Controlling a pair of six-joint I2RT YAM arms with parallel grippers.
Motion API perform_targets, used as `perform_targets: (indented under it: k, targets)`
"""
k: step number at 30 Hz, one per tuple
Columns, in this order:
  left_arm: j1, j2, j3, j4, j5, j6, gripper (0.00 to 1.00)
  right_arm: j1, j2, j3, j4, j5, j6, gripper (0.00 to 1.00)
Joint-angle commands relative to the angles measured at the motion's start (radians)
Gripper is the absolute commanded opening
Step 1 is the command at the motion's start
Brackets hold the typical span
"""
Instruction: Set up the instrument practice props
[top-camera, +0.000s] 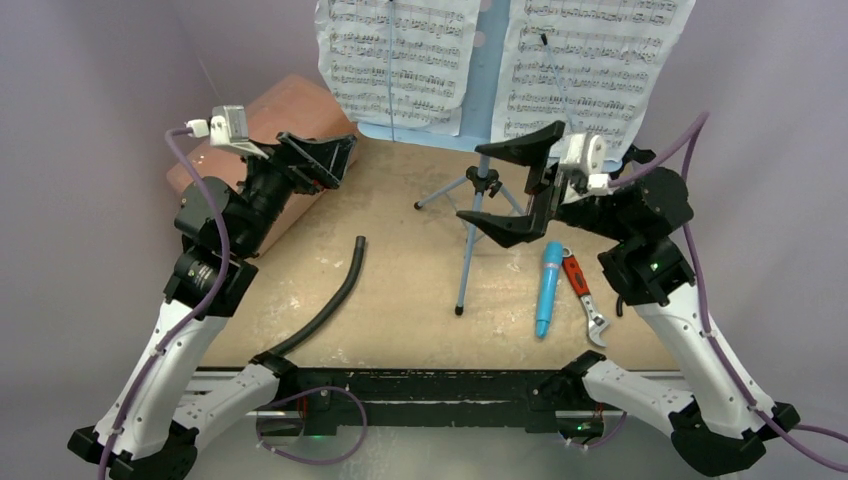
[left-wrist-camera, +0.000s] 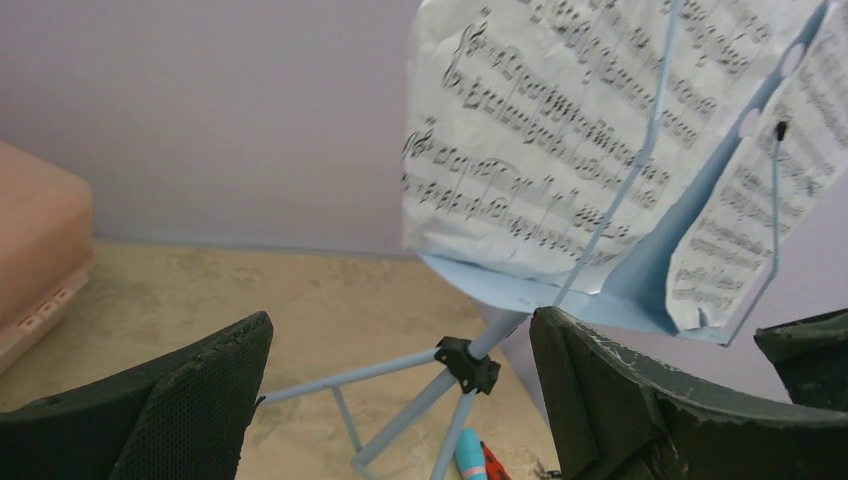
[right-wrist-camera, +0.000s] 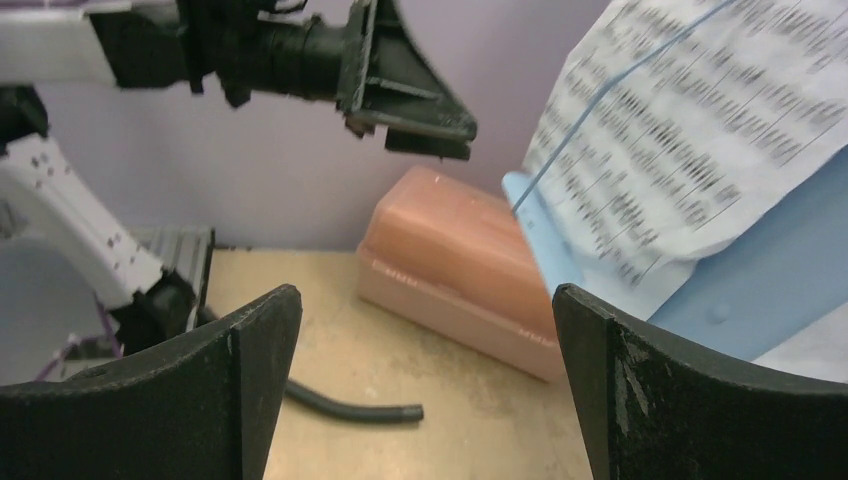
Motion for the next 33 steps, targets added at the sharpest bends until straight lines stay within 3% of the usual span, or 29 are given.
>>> perform_targets:
  k: [1, 6, 13, 19, 22, 33]
  targets:
    - [0.002, -0.027, -0.052, -0.035, -0.077, -0.007, 1.00, 0.002, -0.049, -0.068, -0.100, -0.123, -0.147, 0.98]
    - [0.002, -0.035, -0.114, -0.050, -0.098, -0.014, 1.00, 0.002, -0.123, -0.189, -0.152, -0.144, -0.205, 0.98]
    - [0.002, -0.026, -0.200, -0.062, -0.097, -0.034, 0.99, 0.002, -0.217, -0.401, -0.205, -0.048, -0.181, 0.98]
    - [0.002, -0.018, -0.243, -0.050, -0.111, -0.014, 0.99, 0.002, -0.294, -0.578, -0.147, 0.055, -0.066, 0.98]
    - [0.002, -0.004, -0.255, -0.054, -0.107, -0.006, 0.99, 0.002, -0.308, -0.645, -0.139, 0.120, 0.077, 0.98]
    - [0.002, 0.068, -0.319, -0.055, -0.056, 0.002, 0.99, 0.002, -0.288, -0.721, -0.075, 0.354, 0.416, 0.98]
